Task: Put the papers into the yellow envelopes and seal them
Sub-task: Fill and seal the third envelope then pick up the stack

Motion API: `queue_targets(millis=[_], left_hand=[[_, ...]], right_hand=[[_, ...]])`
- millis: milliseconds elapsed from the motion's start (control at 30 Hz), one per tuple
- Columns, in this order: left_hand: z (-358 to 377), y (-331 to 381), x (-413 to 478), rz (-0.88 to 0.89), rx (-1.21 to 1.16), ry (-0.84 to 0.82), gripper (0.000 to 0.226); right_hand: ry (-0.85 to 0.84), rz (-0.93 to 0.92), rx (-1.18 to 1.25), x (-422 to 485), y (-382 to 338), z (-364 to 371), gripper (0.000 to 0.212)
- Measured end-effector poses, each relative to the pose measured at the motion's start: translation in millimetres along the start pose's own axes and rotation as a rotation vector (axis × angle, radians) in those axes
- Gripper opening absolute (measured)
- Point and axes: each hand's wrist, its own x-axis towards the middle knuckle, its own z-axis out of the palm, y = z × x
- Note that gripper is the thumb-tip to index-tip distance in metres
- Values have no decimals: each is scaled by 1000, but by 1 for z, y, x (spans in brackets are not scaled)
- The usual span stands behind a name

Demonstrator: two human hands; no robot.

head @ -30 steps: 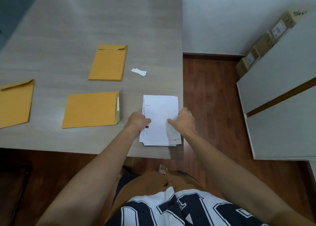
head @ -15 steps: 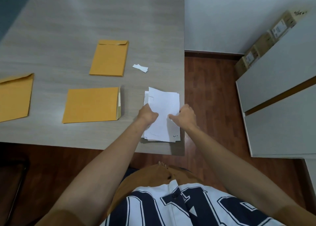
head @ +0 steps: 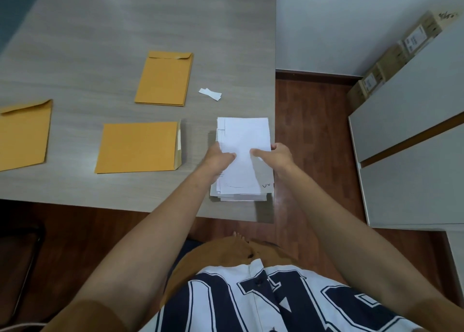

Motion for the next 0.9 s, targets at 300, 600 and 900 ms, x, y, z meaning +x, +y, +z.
queue_targets(millis=[300, 600, 900], left_hand=[[-5, -6, 6, -11, 441, 184, 33], [-18, -18, 10, -41, 530, 293, 22], [-20, -20, 12, -69, 415, 271, 21]], right_hand=[[33, -42, -121, 5, 7, -14, 27], [112, -63, -177, 0, 19, -10, 27], [137, -50, -163, 2, 18, -4, 23]])
